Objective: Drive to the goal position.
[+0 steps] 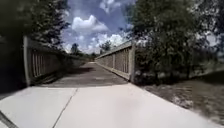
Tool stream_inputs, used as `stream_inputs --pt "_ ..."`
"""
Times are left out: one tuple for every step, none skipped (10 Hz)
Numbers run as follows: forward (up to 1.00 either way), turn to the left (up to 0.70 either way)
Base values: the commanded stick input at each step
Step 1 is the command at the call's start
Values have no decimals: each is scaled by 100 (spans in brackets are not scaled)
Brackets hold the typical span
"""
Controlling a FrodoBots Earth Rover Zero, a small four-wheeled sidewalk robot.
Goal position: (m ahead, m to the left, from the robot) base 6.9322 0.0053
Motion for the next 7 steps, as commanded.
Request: stream_inputs --pt "85 0" --pt "85 0" --pt "85 5" --pt "85 34" --pt "85 34" --pt "85 34" --pt "85 34"
